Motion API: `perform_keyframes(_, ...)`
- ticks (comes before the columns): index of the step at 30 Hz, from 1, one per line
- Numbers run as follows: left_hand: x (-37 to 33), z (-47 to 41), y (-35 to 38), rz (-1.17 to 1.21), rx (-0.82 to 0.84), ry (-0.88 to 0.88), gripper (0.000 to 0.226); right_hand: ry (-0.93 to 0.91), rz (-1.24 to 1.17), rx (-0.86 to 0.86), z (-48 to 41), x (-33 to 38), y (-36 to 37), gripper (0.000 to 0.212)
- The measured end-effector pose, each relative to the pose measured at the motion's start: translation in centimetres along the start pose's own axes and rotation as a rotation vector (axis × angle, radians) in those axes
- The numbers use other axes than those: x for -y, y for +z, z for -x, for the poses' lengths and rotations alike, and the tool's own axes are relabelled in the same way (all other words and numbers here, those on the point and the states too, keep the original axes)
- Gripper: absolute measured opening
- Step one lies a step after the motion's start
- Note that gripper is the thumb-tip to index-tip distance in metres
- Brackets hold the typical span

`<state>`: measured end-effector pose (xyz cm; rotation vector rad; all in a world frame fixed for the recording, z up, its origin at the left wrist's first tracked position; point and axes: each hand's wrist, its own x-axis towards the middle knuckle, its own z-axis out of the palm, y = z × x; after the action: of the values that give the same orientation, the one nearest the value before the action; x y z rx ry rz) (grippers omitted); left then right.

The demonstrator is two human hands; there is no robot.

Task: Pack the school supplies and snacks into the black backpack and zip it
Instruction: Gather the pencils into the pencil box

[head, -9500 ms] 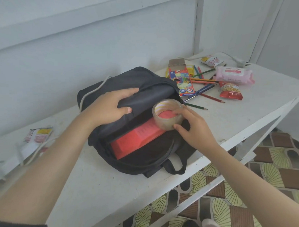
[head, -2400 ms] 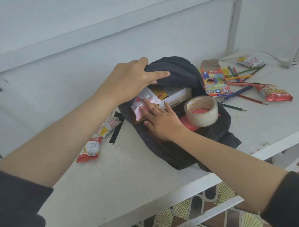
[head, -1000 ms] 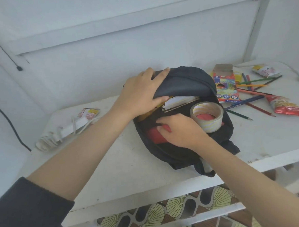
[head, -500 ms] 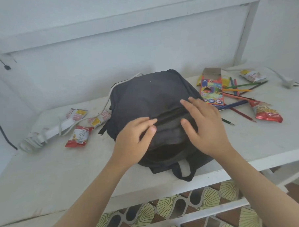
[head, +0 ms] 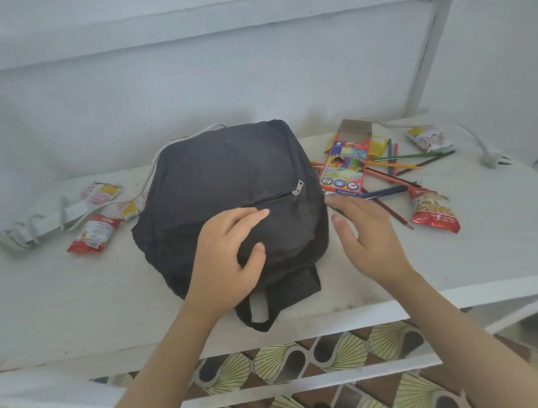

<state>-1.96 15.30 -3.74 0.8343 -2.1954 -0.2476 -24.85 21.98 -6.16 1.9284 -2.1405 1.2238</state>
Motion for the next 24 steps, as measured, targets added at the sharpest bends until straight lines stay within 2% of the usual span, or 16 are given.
perform_keyframes(4,-5.4,-4.5,4.4,0.077,0.05,0.05,0.038,0.135,0.338,-0.055,-0.6,-6.7,-2.9,0.042)
perform_keyframes(7,-7.7,-8.2,9.1,0.129,0.181,-0.025,0.043,0.246,0.522,-0.007,0.4,-10.6,-4.9,0.038)
perform_keyframes(10,-8.5,-11.9,13.8,0.121,0.285,-0.152,0.052,0.258,0.55,0.049,1.8,-12.8,-6.3,0.045)
perform_keyframes(13,-7.8,-14.8,17.4,-0.03,0.343,-0.236,0.055,0.25,0.535,0.059,2.5,-13.8,-6.9,0.044)
perform_keyframes(20,-5.2,-17.5,21.7,-0.179,0.484,-0.521,0.092,0.241,0.531,0.051,2.4,-14.0,-6.6,0.053)
perform_keyframes(24,-5.1,-17.3,21.9,-0.152,0.402,-0.537,0.081,0.244,0.527,0.039,2.5,-14.2,-6.6,0.053)
